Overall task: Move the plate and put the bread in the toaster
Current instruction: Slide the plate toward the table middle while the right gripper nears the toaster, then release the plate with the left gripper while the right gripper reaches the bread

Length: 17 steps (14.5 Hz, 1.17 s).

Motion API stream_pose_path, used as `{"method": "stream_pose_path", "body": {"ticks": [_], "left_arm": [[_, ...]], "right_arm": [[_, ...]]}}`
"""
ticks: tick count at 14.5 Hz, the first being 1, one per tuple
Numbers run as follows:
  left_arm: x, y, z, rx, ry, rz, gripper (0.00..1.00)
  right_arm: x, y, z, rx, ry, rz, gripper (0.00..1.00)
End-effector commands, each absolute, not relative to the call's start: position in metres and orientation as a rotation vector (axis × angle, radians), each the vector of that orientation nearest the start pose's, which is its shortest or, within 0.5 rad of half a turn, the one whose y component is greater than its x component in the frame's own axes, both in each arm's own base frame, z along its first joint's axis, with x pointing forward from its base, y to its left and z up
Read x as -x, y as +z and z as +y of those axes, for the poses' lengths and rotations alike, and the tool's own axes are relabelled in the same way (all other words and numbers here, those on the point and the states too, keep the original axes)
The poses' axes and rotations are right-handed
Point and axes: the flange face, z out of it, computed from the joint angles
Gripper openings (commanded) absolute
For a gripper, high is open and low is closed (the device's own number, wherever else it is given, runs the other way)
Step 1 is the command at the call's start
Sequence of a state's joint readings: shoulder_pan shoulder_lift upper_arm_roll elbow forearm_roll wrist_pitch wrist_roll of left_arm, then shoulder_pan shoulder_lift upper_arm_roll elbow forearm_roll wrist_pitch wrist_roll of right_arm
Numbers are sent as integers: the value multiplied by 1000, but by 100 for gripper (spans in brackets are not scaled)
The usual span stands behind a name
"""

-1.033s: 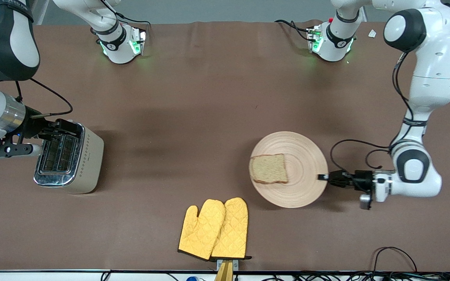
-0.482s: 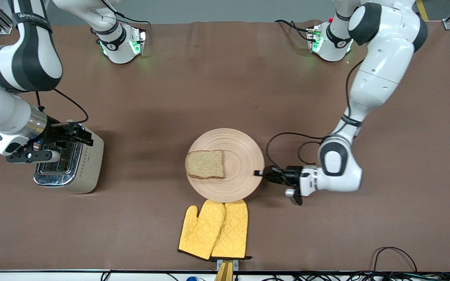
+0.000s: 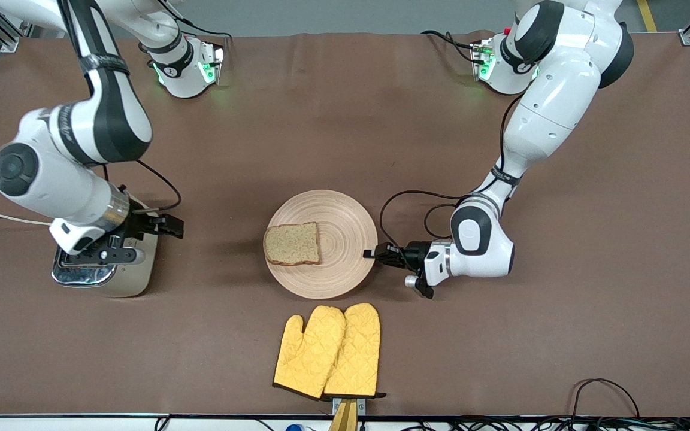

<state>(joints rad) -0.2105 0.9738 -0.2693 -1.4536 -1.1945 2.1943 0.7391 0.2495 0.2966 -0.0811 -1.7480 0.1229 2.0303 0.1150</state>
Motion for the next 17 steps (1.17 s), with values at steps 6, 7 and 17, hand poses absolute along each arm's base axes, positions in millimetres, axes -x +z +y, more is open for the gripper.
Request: {"method": "stream_pose_path", "body": {"ticks": [6, 7, 17], "left_arm": [[-624, 126, -322, -2015, -119, -150, 40], [-629, 130, -316, -2018, -115, -131, 47], [-687, 281, -221, -2272, -95, 22, 100]], "right_arm": [[-630, 320, 190, 3062, 41, 97, 100], [-630, 308, 198, 3058, 42, 122, 100], [-600, 269, 276, 2990, 143, 148, 100]]}}
